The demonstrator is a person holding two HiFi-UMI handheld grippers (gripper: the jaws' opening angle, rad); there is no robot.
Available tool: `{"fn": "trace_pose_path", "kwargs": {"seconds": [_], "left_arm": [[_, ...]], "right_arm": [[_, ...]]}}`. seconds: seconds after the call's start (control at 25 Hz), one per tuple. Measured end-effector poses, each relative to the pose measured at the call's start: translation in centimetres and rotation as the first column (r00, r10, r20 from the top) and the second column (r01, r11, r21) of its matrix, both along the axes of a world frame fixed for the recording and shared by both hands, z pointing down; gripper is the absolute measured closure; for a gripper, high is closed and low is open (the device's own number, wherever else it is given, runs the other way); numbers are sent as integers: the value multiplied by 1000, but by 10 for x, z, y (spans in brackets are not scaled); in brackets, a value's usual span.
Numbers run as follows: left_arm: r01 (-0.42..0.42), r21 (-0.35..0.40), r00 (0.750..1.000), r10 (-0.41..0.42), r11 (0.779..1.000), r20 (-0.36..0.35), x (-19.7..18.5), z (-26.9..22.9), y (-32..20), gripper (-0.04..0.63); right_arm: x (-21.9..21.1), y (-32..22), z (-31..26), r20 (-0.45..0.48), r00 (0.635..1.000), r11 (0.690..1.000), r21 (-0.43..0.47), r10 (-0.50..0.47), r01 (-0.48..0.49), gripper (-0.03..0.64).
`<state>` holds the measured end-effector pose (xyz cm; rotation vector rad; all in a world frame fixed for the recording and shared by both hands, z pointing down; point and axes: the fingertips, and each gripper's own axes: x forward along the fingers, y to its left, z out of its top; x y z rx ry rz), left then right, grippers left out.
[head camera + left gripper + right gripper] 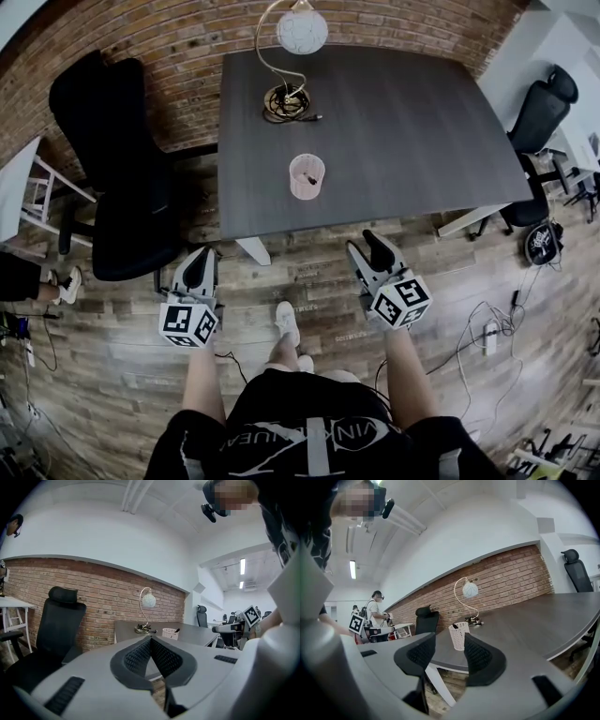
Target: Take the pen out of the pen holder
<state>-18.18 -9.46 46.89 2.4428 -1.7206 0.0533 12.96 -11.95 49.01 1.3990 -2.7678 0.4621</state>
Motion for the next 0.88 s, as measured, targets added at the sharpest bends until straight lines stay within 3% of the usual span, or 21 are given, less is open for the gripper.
{"fn": "trace_pose_path", "kwargs": {"seconds": [0.88], "left_arm": [[-123,-35,992,123,992,-11,5,24,-111,581]], "right_arm": [[-59,-99,1,-24,1000,1000,17,8,-7,439]]}}
